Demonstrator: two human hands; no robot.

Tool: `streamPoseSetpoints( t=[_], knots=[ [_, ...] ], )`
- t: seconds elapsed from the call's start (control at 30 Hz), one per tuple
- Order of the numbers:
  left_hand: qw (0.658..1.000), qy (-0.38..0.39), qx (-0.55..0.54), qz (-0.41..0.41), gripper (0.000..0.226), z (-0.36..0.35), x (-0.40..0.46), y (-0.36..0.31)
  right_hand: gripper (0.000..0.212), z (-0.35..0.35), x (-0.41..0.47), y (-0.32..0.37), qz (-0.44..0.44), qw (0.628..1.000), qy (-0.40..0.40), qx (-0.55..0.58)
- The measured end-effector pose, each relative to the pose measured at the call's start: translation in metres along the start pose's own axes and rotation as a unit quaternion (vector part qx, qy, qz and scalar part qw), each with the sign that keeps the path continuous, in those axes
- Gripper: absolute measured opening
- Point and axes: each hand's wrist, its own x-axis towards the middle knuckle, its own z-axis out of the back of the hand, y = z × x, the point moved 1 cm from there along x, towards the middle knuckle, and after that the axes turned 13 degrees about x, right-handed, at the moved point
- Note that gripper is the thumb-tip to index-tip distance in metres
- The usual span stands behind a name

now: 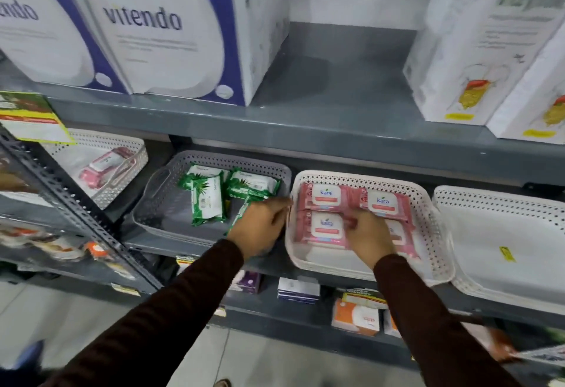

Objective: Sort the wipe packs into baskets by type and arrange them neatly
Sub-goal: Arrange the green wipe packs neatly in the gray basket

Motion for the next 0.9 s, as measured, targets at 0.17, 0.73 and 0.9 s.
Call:
streamPoseSetpoints(
  t=[0.17, 0.73, 0.9],
  knots=[
    [0.988, 0.052, 0.118, 0.087, 0.028, 0.057, -0.014, 0.099, 0.017, -0.085, -0.007, 0.082, 0.047, 0.990, 0.036, 0.125],
    [0.923, 0.261, 0.278, -0.052, 0.071, 0.079, -0.015, 0.202, 0.062, -0.206, 0.022, 0.141, -0.116, 0.978, 0.066, -0.161],
    [0.929, 0.241, 0.280, -0.031, 0.061, 0.080, -0.030, 0.214, 0.056, -0.202, 0.015, 0.137, -0.077, 0.980, 0.102, -0.150]
  ],
)
